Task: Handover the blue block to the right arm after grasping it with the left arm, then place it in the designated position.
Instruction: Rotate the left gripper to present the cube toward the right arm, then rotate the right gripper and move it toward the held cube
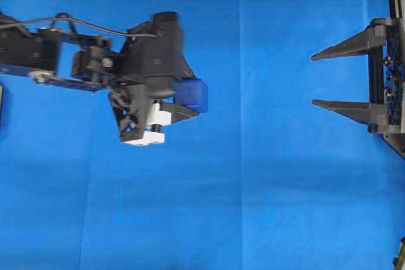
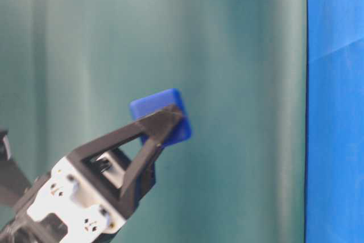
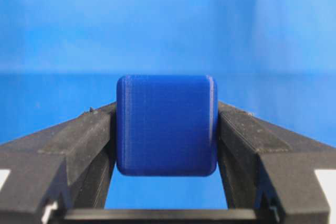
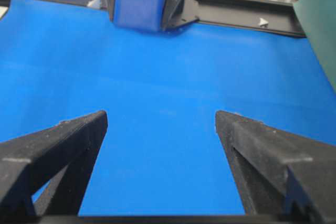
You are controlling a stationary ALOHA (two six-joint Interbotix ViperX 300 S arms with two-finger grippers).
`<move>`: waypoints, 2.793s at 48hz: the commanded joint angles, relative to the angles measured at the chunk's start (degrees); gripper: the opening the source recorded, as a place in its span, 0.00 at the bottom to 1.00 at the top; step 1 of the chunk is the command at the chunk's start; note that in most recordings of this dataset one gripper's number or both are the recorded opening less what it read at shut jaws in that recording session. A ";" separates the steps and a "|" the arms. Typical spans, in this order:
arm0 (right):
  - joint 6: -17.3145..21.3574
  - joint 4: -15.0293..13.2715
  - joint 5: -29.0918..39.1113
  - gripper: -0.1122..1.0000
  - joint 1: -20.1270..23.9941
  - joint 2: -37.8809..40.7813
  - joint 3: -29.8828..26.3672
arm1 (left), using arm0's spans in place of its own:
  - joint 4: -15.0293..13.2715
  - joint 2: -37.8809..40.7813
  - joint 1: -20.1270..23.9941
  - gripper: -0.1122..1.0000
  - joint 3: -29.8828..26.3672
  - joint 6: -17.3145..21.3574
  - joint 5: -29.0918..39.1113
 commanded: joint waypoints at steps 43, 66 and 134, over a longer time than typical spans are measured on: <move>0.09 0.18 -2.11 0.98 -0.09 1.58 -1.41 | 0.09 -13.36 -0.09 0.54 19.69 2.02 -35.60; -6.24 -12.04 3.08 0.98 -0.09 1.58 -4.75 | -0.18 -13.54 0.00 0.54 19.78 1.76 -35.86; -28.92 -41.66 5.10 0.96 -0.09 2.20 -7.82 | -0.26 -13.54 -0.09 0.54 19.69 1.14 -35.86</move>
